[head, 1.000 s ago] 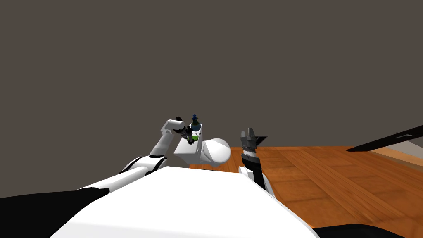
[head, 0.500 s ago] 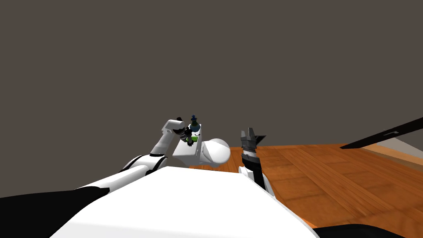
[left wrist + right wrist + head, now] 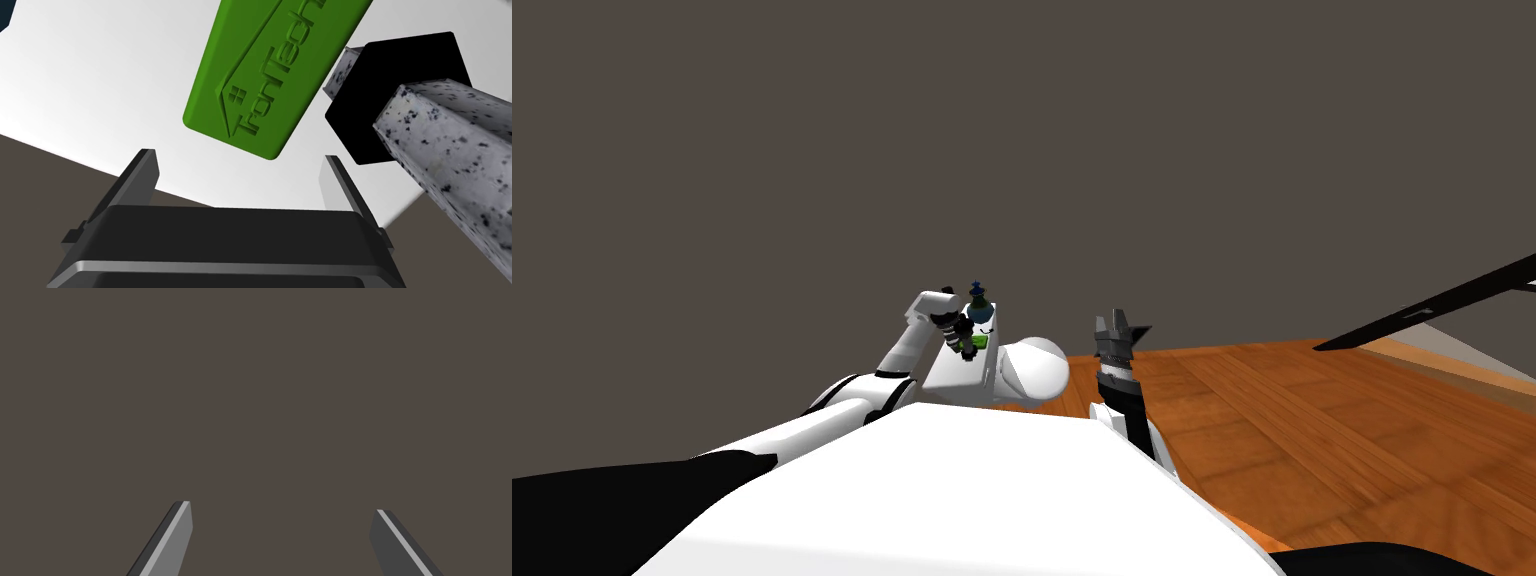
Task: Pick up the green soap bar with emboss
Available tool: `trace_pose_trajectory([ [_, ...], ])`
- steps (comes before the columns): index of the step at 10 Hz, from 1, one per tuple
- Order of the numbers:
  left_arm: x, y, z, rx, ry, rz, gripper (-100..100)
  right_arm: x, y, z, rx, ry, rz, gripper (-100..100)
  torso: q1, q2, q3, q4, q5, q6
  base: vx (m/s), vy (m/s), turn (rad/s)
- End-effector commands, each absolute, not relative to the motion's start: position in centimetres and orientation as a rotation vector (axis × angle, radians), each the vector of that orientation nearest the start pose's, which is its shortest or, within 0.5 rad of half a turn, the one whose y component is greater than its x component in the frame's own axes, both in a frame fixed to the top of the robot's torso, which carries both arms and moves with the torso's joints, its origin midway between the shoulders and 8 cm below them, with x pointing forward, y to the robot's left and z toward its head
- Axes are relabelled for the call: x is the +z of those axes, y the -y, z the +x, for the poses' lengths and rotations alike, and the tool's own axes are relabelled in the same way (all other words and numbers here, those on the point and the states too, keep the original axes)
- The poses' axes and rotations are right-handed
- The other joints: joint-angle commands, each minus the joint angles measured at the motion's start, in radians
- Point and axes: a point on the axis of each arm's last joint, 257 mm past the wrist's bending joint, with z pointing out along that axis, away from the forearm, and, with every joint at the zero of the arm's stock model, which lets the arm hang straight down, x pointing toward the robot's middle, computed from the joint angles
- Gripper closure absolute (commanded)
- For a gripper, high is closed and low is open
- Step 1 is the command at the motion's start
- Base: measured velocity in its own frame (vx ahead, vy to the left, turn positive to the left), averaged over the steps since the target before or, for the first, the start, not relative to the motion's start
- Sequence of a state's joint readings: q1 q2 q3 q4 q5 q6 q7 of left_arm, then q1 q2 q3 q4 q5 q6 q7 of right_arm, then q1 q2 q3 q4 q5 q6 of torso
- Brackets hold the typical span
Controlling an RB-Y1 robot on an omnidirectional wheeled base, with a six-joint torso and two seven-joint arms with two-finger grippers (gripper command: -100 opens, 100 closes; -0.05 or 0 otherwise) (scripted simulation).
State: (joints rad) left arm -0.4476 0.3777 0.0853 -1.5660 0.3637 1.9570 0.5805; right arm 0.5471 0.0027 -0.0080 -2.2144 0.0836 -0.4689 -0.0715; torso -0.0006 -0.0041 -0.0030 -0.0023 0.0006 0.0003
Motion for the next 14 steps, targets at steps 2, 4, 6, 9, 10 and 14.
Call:
trace_pose_trajectory([
  [2,-31.2,-30.3,39.9,-0.045,-1.579,-2.695,-100,-2.8,28.3,35.7,1.257,-0.734,0.750,0,0.000,0.000,0.000,0.000,0.000,0.000,0.048,0.022,-0.049],
  [4,-32.2,-30.4,39.9,-0.042,-1.580,-2.697,-100,-2.8,28.3,35.7,1.257,-0.734,0.750,0,-0.001,0.003,0.002,0.001,0.000,0.000,0.003,0.001,0.001],
  [6,-32.9,-30.5,40.0,-0.044,-1.580,-2.697,-100,-2.8,28.3,35.7,1.257,-0.734,0.750,0,-0.002,0.005,0.003,0.001,0.000,0.000,-0.005,-0.002,0.001],
  [9,-33.2,-30.5,40.0,-0.045,-1.581,-2.697,100,-2.8,28.3,35.7,1.257,-0.734,0.750,0,-0.002,0.005,0.003,0.001,0.000,0.000,-0.002,-0.001,0.000],
  [10,-33.2,-30.4,40.0,-0.043,-1.582,-2.698,100,-2.8,28.3,35.7,1.257,-0.734,0.750,0,-0.002,0.004,0.003,0.001,0.000,0.000,0.000,0.000,0.000],
  [14,-33.2,-30.5,40.0,-0.044,-1.580,-2.698,0,-2.8,28.3,35.7,1.257,-0.734,0.750,0,-0.002,0.004,0.002,0.001,0.000,0.000,0.000,0.000,0.000],
])
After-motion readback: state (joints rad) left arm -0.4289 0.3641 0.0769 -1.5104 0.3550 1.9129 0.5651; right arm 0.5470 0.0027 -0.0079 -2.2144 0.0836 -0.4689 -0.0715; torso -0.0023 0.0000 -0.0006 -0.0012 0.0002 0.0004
